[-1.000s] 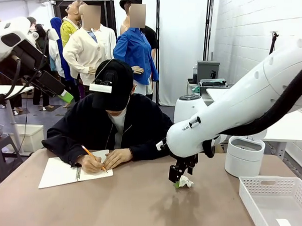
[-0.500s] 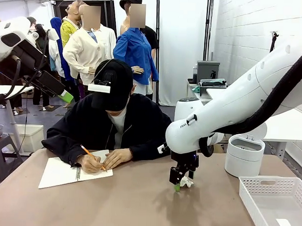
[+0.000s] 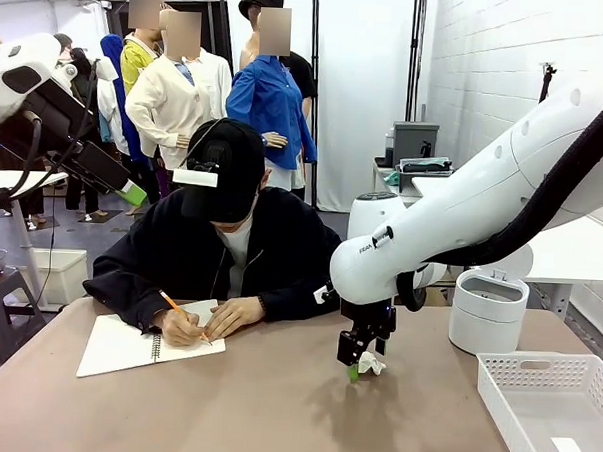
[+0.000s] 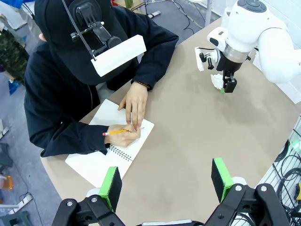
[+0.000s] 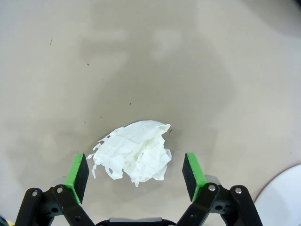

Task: Sort the paper based on its condition.
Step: If a person hands you a paper, place it in the Organizing basket , and if it's crumpled, put it in the Trash can.

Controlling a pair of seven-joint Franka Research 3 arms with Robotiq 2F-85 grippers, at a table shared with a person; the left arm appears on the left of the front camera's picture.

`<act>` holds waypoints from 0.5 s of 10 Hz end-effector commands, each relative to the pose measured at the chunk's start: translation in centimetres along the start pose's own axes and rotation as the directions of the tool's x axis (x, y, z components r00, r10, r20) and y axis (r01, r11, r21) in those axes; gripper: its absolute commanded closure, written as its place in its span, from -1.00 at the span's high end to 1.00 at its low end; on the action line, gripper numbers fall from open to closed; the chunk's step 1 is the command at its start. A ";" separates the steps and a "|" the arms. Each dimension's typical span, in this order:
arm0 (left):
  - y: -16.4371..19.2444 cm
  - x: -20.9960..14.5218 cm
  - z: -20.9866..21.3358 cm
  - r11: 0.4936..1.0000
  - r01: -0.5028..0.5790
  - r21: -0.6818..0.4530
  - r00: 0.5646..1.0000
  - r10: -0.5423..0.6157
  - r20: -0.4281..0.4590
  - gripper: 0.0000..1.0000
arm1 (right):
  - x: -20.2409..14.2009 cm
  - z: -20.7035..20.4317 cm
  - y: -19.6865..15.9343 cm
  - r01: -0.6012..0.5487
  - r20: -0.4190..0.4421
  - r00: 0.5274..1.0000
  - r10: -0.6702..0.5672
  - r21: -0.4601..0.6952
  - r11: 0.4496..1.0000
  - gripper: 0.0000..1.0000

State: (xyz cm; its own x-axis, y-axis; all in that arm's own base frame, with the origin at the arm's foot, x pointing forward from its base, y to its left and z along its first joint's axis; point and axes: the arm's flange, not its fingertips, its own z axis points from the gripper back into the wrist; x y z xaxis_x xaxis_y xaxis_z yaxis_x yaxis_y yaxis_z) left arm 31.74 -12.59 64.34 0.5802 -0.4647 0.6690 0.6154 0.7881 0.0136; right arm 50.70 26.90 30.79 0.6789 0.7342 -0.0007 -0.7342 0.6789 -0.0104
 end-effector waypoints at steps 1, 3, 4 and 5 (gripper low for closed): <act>0.1 0.0 0.0 1.000 -0.002 0.000 1.000 0.002 0.002 1.00 | -0.1 -0.4 0.1 -0.001 -0.011 1.000 0.001 0.004 1.000 1.00; 0.1 0.0 0.0 1.000 -0.002 0.000 1.000 0.002 0.002 1.00 | -0.1 -0.4 0.1 -0.001 -0.011 1.000 0.001 0.004 1.000 1.00; 0.1 0.0 0.0 1.000 -0.002 0.000 1.000 0.002 0.002 1.00 | -0.1 -0.4 0.1 -0.001 -0.011 1.000 0.001 0.004 1.000 1.00; 0.1 0.0 0.0 1.000 -0.002 0.000 1.000 0.002 0.002 1.00 | -0.1 -0.4 0.1 -0.001 -0.011 1.000 0.001 0.004 1.000 1.00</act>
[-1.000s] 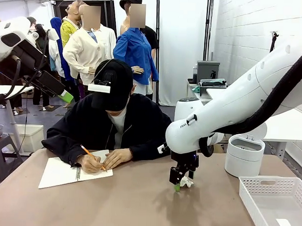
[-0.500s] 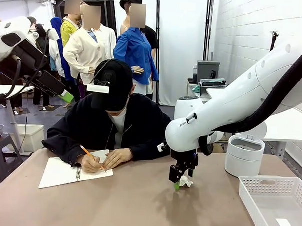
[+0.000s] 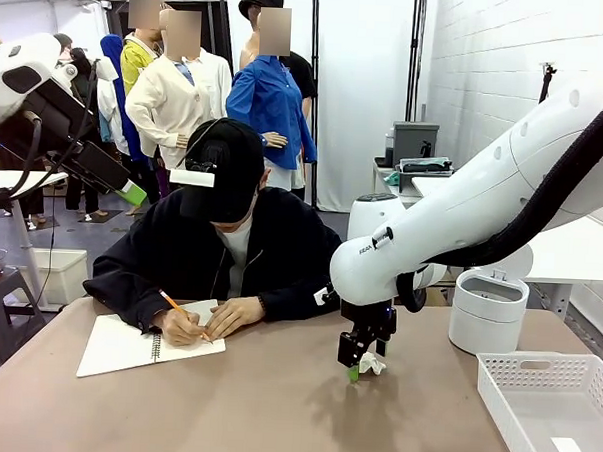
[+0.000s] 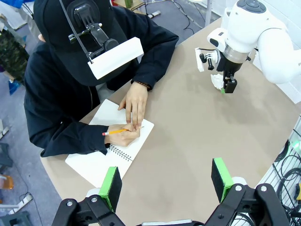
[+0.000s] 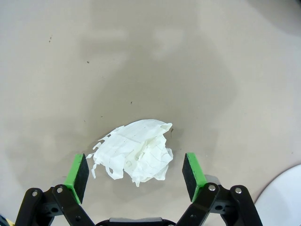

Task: Sort the paper based on its condition.
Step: If a person hands you a paper, place it in the Organizing basket , and if it's crumpled, put it in the Trash can.

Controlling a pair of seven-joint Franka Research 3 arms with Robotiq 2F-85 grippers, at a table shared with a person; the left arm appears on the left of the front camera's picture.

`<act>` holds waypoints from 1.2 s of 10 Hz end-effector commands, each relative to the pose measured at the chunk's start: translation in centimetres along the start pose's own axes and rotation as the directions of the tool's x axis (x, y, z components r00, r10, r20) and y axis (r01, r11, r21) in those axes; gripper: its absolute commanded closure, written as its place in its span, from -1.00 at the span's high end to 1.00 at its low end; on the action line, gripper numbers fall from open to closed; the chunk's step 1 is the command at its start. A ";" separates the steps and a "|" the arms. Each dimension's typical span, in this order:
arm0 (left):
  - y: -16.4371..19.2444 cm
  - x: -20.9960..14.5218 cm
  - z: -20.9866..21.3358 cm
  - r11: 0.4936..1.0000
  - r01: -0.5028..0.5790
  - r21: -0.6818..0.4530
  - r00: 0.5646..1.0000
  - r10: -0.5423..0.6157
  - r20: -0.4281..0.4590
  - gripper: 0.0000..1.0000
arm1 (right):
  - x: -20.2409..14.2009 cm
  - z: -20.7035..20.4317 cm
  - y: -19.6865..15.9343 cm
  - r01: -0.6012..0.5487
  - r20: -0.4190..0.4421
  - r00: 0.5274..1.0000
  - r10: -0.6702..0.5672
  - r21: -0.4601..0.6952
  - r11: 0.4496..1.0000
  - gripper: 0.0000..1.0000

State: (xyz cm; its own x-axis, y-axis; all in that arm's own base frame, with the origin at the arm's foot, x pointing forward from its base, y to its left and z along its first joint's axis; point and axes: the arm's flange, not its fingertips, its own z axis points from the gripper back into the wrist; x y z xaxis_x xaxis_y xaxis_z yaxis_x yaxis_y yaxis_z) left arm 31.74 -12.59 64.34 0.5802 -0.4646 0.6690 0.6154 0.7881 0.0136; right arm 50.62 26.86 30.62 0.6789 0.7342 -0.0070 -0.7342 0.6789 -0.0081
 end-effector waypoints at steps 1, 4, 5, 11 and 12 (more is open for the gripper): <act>0.1 0.0 0.0 1.000 -0.002 0.000 1.000 0.002 0.002 1.00 | 0.0 -0.2 0.1 -0.001 -0.004 1.000 0.001 0.002 1.000 1.00; 0.1 0.0 0.0 1.000 -0.002 0.000 1.000 0.002 0.002 1.00 | 0.0 -0.2 0.1 -0.001 -0.004 1.000 0.001 0.002 1.000 1.00; 0.1 0.0 0.0 1.000 -0.002 0.000 1.000 0.002 0.002 1.00 | 0.0 -0.2 0.1 -0.001 -0.004 1.000 0.001 0.002 1.000 1.00; 0.1 0.0 0.0 1.000 -0.002 0.000 1.000 0.002 0.002 1.00 | 0.3 -0.3 -0.1 -0.004 -0.004 1.000 0.004 -0.004 1.000 -0.57; 0.1 0.0 0.0 1.000 -0.002 0.000 1.000 0.002 0.002 1.00 | 0.3 -0.3 -0.2 0.001 0.000 1.000 -0.001 -0.008 1.000 -0.97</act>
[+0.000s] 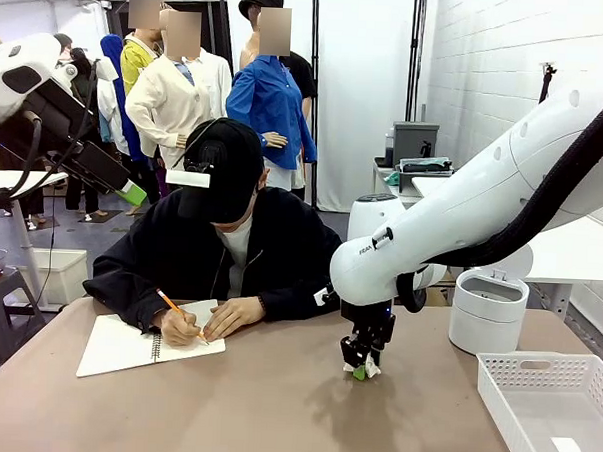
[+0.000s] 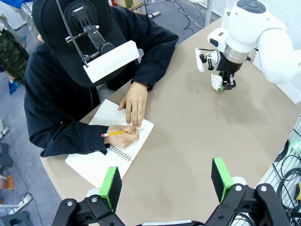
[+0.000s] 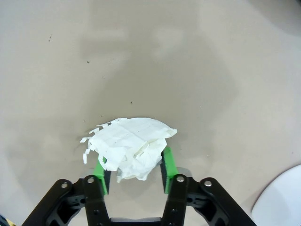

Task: Sort the paper based on its condition.
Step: If a person hands you a paper, place it in the Organizing basket , and if it's crumpled, put it in the Trash can.

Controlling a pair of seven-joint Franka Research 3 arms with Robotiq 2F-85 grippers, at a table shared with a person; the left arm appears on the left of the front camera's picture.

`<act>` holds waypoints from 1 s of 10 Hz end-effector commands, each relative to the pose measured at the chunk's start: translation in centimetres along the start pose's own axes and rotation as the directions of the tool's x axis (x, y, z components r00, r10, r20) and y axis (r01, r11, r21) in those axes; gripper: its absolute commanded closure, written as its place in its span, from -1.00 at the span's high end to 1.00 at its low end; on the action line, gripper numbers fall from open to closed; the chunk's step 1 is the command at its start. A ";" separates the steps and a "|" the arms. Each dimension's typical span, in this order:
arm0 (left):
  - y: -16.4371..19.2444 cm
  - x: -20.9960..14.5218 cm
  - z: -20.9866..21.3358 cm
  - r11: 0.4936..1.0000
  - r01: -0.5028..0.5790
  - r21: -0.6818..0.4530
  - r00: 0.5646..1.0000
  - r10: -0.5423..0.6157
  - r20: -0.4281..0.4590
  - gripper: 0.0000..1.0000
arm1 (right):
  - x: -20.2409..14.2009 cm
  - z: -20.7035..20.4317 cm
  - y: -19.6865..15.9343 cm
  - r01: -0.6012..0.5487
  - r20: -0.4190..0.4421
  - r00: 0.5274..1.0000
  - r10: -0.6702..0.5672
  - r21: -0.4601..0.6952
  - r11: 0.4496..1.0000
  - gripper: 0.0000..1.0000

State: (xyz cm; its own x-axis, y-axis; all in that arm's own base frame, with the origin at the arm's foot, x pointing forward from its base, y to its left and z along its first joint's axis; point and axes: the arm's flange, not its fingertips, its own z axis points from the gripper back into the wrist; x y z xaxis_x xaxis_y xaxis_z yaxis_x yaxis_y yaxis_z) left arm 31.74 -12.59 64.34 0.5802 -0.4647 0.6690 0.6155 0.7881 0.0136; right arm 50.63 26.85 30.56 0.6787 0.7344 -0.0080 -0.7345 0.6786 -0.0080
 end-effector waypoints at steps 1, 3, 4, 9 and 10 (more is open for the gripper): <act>0.1 0.0 0.0 1.000 -0.002 0.000 1.000 0.002 0.002 1.00 | 0.2 -0.1 -0.1 0.006 0.003 1.000 -0.006 -0.013 1.000 -1.00; 0.1 0.0 0.0 1.000 -0.002 0.000 1.000 0.002 0.002 1.00 | -0.5 2.3 0.3 0.020 0.012 1.000 -0.021 0.007 1.000 -1.00; 0.1 0.0 0.0 1.000 -0.002 0.000 1.000 0.002 0.002 1.00 | -1.1 5.0 0.8 0.009 -0.011 1.000 -0.009 0.029 1.000 -1.00; 0.1 0.0 0.0 1.000 -0.002 0.000 1.000 0.002 0.002 1.00 | -3.5 18.2 -1.7 0.104 -0.038 0.994 -0.103 0.021 0.994 -1.00; 0.1 0.0 0.0 1.000 -0.002 0.000 1.000 0.002 0.002 1.00 | -3.8 20.6 -2.3 0.120 -0.017 0.993 -0.121 -0.017 0.993 -1.00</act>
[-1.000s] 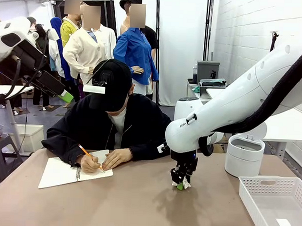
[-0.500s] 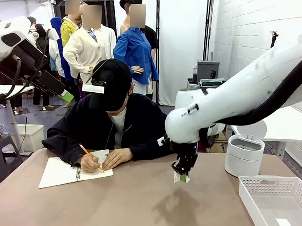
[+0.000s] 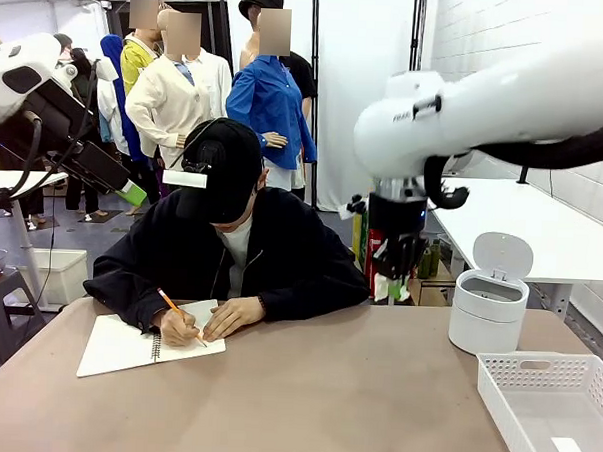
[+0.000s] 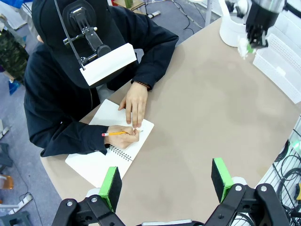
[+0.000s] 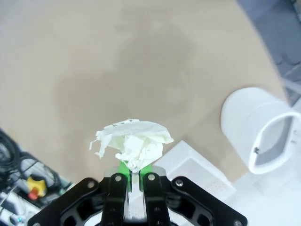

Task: Sort the paper based on its condition.
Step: If a person hands you a paper, place it in the Organizing basket , and if it's crumpled, put it in the Trash can.

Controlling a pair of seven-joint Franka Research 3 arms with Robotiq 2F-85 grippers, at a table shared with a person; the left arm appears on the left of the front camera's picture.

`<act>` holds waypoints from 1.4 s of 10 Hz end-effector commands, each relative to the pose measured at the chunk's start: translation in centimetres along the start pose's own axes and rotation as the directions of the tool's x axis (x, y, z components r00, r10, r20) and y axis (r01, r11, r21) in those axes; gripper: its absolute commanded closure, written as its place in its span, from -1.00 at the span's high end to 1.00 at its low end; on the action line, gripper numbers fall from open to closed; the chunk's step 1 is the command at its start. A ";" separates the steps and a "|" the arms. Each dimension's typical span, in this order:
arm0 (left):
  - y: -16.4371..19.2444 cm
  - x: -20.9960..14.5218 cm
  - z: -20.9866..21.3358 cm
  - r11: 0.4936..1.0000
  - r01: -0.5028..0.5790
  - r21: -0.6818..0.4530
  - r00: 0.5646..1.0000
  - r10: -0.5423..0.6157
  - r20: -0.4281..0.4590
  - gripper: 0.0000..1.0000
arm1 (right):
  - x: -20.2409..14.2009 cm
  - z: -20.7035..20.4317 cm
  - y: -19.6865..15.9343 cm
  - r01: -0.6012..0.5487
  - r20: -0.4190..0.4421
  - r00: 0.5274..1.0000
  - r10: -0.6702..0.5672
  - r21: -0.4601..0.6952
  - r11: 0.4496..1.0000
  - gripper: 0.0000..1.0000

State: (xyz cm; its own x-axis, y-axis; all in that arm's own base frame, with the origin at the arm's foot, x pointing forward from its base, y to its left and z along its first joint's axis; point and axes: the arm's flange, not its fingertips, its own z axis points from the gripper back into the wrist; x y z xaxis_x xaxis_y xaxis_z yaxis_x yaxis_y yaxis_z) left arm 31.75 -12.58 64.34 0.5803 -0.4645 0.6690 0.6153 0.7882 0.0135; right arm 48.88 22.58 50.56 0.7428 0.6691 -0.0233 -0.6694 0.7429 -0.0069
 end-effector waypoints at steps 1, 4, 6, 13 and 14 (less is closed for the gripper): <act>0.0 0.0 0.0 1.000 -0.001 0.000 1.000 0.001 0.002 1.00 | 0.4 2.7 -1.4 0.083 0.005 0.997 -0.083 -0.069 0.994 -1.00; 0.0 0.0 0.0 1.000 -0.001 0.000 1.000 0.001 0.002 1.00 | -1.2 5.8 -5.8 0.288 0.052 0.958 -0.283 -0.172 0.942 -1.00; 0.0 0.0 0.0 1.000 -0.001 0.000 1.000 0.001 0.002 1.00 | -2.6 6.0 -8.3 0.389 0.120 0.921 -0.372 -0.208 0.897 -1.00; 0.0 0.0 0.0 1.000 -0.001 0.000 1.000 0.001 0.002 1.00 | -7.5 2.6 -14.2 0.620 0.227 0.784 -0.577 -0.266 0.738 -1.00; 0.0 0.0 0.0 1.000 -0.001 0.000 1.000 0.001 0.002 1.00 | -7.8 2.3 -14.8 0.623 0.235 0.777 -0.584 -0.158 0.766 -1.00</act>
State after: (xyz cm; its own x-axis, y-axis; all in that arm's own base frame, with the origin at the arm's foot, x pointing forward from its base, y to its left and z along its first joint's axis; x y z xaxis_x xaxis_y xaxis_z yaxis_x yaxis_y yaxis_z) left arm 31.75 -12.57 64.34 0.5804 -0.4643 0.6690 0.6151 0.7883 0.0134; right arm 53.59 6.63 53.75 0.9751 0.1175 0.1881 -0.0697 0.9675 -0.2431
